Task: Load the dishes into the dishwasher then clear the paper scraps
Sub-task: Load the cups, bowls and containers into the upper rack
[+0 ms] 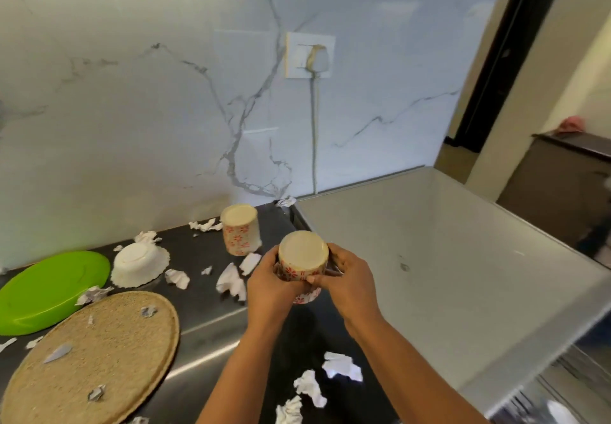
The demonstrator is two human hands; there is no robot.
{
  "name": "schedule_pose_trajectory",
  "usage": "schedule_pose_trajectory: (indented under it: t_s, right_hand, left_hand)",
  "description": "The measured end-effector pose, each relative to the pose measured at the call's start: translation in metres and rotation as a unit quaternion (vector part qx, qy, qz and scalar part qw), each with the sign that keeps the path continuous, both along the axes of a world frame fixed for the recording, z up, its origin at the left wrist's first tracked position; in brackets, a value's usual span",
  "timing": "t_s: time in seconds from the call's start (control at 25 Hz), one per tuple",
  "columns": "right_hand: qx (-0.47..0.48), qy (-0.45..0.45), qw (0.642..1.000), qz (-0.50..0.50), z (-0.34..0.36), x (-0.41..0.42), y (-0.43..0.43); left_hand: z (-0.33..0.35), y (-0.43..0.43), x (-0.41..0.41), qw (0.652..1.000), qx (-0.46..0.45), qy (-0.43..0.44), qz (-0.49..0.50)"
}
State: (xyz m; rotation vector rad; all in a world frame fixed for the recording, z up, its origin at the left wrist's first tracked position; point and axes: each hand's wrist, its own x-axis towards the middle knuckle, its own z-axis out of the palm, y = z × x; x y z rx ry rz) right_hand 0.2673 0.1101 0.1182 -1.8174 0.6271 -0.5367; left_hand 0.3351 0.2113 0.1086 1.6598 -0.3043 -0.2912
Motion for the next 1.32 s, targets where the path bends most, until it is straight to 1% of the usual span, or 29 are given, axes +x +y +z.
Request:
schedule_pose_trajectory:
  t_s: [0.12,0.28,0.44,0.6,0.8,1.04,1.16,1.32]
  right_hand:
    - [0.013,-0.027,0.998,-0.052,0.005,-0.057,-0.029]
    - [0.039,-0.054,0.989,-0.132,0.01,-0.142,-0.066]
    - [0.052,-0.048,0.975,-0.209,0.004,-0.218,-0.097]
    - [0.06,-0.036,0.957,-0.282,-0.009,-0.285,-0.119]
    - [0.083,-0.033,0.941,-0.327,-0.029,-0.358,-0.136]
    - [0.134,-0.02,0.914,-0.383,-0.071,-0.41,-0.152]
    - [0.153,0.006,0.901,-0.406,-0.089,-0.42,-0.17]
    - [0.181,0.032,0.875,-0.448,-0.112,-0.428,-0.198]
  left_hand:
    - [0.003,-0.035,-0.042,0.998,0.023,-0.025,-0.061]
    - [0.008,-0.087,-0.108,0.986,0.05,-0.045,-0.154]
    - [0.008,-0.13,-0.176,0.967,0.074,-0.08,-0.231]
    - [0.0,-0.163,-0.238,0.947,0.104,-0.102,-0.287]
    - [-0.022,-0.192,-0.305,0.928,0.122,-0.106,-0.335]
    - [-0.061,-0.22,-0.351,0.894,0.164,-0.071,-0.41]
    - [-0.084,-0.243,-0.36,0.878,0.184,-0.056,-0.439]
    - [-0.107,-0.281,-0.369,0.853,0.214,-0.028,-0.475]
